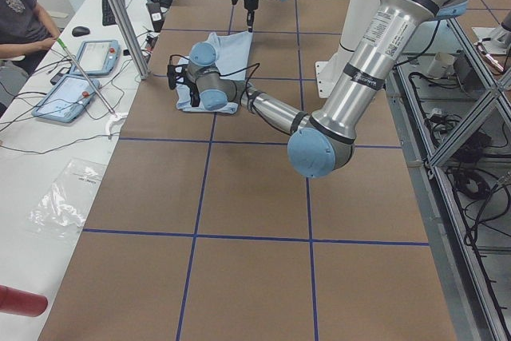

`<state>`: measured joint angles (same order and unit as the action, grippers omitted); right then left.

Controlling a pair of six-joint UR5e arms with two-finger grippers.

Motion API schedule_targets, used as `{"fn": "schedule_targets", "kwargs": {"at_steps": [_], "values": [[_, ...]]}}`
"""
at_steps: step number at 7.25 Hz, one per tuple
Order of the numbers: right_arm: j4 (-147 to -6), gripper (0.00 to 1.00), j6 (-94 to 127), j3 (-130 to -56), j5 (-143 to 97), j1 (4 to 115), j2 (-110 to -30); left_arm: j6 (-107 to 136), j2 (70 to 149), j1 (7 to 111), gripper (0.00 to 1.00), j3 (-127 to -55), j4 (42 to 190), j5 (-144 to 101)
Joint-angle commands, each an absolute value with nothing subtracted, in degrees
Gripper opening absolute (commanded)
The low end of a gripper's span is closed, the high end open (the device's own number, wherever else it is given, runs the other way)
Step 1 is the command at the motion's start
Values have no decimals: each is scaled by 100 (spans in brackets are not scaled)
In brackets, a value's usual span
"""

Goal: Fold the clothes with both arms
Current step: 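Drag the shirt with the right gripper toward the robot, turning it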

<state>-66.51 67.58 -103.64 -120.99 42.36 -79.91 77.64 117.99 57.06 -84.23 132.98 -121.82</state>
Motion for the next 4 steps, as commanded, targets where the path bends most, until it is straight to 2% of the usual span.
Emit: {"fn": "schedule_targets", "kwargs": {"at_steps": [1, 3, 4], "values": [[-6653, 0, 6820, -11605, -12076, 3703, -9170, 7805, 11725, 5704, 100, -8534, 13298, -12173], [-6636, 0, 6829, -12739, -12172, 2931, -10270, 7813, 11585, 5626, 100, -8762, 13298, -12059], [-6627, 0, 6864, -12962, -12260, 2318, -10370, 7813, 11575, 5608, 100, -8841, 13298, -12076]]}}
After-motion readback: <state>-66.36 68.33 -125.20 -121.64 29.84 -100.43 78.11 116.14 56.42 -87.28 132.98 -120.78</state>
